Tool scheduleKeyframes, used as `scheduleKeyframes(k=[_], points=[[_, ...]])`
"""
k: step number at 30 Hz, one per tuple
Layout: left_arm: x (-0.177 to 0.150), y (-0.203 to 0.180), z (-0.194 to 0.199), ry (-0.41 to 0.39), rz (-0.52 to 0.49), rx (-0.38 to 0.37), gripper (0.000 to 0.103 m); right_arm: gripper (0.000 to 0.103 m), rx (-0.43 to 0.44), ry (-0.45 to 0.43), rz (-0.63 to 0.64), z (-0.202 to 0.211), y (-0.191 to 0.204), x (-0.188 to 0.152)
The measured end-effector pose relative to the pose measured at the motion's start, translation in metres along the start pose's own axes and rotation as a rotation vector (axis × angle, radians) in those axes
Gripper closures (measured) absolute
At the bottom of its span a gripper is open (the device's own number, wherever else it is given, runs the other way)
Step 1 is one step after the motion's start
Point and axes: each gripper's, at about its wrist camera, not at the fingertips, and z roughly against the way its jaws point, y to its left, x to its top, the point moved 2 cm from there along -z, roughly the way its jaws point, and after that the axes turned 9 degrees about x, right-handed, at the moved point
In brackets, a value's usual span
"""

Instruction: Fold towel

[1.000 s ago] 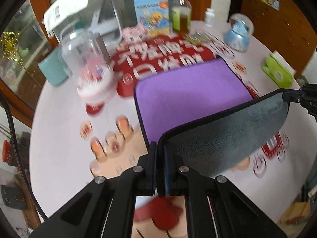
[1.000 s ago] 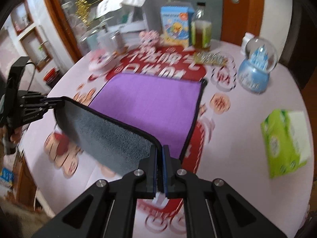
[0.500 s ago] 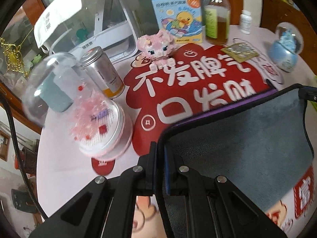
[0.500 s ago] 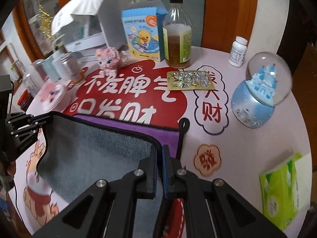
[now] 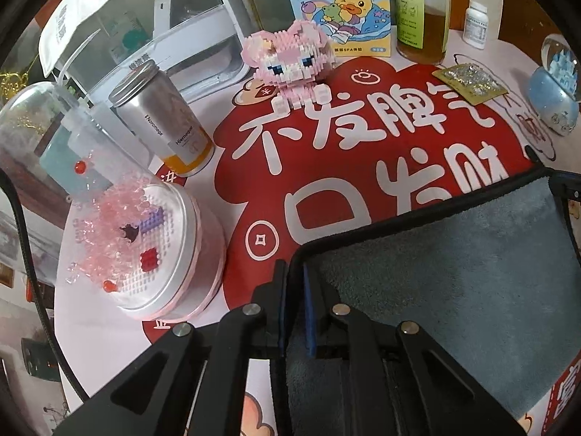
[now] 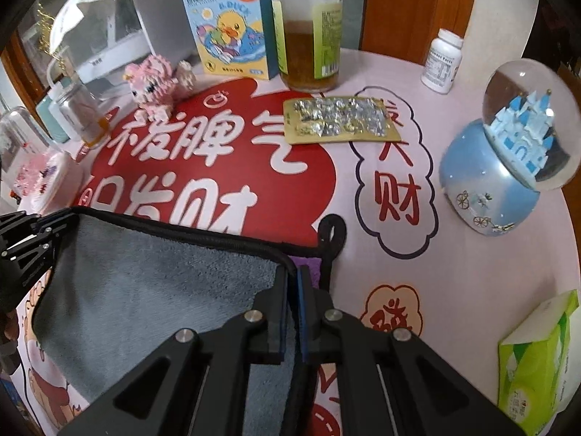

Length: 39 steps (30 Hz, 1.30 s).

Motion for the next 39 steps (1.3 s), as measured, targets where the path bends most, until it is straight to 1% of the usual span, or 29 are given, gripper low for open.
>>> scheduleKeyframes(k=[1, 2, 3, 4, 5, 7, 10, 12, 14, 16, 19, 25, 34, 39], points=[[-0.001, 0.001, 0.000, 0.002, 0.002, 0.011, 0.082, 0.093, -0.014, 0.006, -0.002, -0.002, 0.000, 0.000], [-0.002, 0.001, 0.000, 0.002, 0.008, 0.024, 0.064, 0.088, -0.031, 0.008, -0.002, -0.003, 0.000, 0.001], [-0.002, 0.003, 0.000, -0.002, 0.019, 0.041, 0.055, 0.085, -0.054, 0.002, -0.001, -0.002, 0.000, 0.001], [-0.001, 0.005, 0.000, -0.005, 0.027, 0.053, 0.038, 0.079, -0.064, -0.007, -0.002, -0.001, -0.001, 0.001], [-0.002, 0.007, 0.002, -0.013, 0.040, 0.060, 0.029, 0.074, -0.074, -0.021, -0.004, 0.002, -0.001, 0.002], [-0.002, 0.012, 0.004, -0.016, 0.059, 0.057, 0.023, 0.068, -0.080, -0.053, -0.017, 0.010, -0.003, 0.002], [-0.002, 0.017, 0.007, 0.007, 0.084, 0.010, 0.021, 0.066, -0.077, -0.072, -0.041, 0.018, -0.005, 0.002], [-0.002, 0.019, 0.011, 0.021, 0.109, -0.027, 0.018, 0.066, -0.074, -0.076, -0.053, 0.023, -0.004, 0.000], [-0.003, 0.020, 0.017, 0.026, 0.134, -0.048, 0.013, 0.066, -0.063, -0.084, -0.062, 0.029, 0.001, -0.002], [-0.007, 0.022, 0.025, 0.029, 0.158, -0.074, 0.012, 0.066, -0.050, -0.092, -0.064, 0.035, 0.007, -0.004], [-0.011, 0.021, 0.038, 0.027, 0.172, -0.100, 0.001, 0.066, -0.040, -0.097, -0.064, 0.043, 0.019, -0.008], [-0.026, 0.022, 0.074, 0.001, 0.185, -0.103, 0.001, 0.066, -0.009, -0.112, -0.075, 0.063, 0.042, -0.024], [-0.054, 0.030, 0.128, -0.020, 0.235, -0.079, 0.001, 0.066, 0.000, -0.100, -0.080, 0.092, 0.076, -0.054], [-0.074, 0.030, 0.163, -0.036, 0.248, -0.098, 0.001, 0.066, 0.010, -0.102, -0.088, 0.113, 0.090, -0.071]])
